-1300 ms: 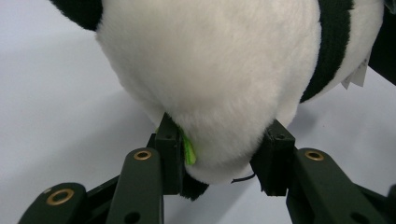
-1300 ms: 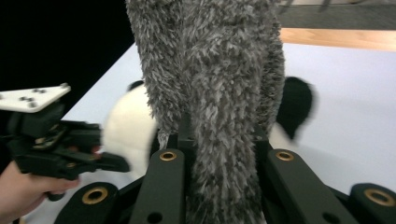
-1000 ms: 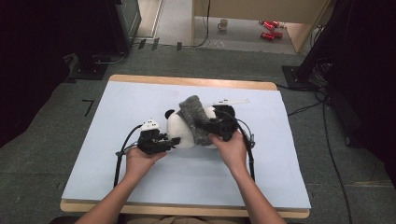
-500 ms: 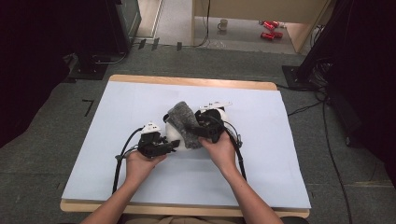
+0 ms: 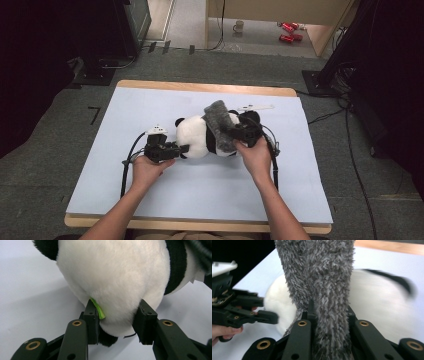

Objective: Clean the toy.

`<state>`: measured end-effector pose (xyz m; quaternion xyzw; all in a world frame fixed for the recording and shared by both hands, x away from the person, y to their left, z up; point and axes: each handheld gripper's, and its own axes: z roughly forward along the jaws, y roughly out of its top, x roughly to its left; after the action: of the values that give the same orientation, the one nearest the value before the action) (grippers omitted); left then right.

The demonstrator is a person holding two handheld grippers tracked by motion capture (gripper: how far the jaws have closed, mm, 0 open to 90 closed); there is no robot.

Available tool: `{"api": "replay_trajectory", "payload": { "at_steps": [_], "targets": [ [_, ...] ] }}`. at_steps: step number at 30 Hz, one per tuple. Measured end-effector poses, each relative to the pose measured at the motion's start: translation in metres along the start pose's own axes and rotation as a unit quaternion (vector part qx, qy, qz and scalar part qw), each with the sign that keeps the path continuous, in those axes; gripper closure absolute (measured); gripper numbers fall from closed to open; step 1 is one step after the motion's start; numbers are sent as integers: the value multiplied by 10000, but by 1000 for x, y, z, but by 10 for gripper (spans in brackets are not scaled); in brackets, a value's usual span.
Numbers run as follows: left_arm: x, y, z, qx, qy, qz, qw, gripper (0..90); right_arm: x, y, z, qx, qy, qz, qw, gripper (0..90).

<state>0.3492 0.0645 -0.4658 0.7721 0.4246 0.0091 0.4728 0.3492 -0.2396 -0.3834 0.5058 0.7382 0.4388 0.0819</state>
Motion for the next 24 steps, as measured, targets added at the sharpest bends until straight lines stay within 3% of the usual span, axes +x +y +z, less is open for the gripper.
{"api": "replay_trajectory", "payload": {
  "at_steps": [6, 12, 15, 18, 20, 24],
  "targets": [
    [5, 6, 1, 34, -101, -100, 9999, 606, -34, -7, -17, -194, -54, 583, 9981, 762],
    [7, 11, 3, 63, -123, -140, 9998, 606, -53, -16, -26, -186, -471, 731, 9960, 764],
    [8, 12, 4, 75, -107, -133, 9998, 606, -63, -23, -28, -224, -399, 834, 9955, 764],
    [9, 13, 5, 73, -127, -177, 9997, 606, -67, -21, -37, -246, -506, 914, 9942, 767],
    [9, 12, 5, 69, -122, -146, 9998, 606, -64, -17, -45, -373, -422, 934, 9940, 767],
    [5, 12, 5, 12, -84, -121, 9999, 606, -46, -8, -48, -470, -178, 785, 9956, 767]
  ]
}}
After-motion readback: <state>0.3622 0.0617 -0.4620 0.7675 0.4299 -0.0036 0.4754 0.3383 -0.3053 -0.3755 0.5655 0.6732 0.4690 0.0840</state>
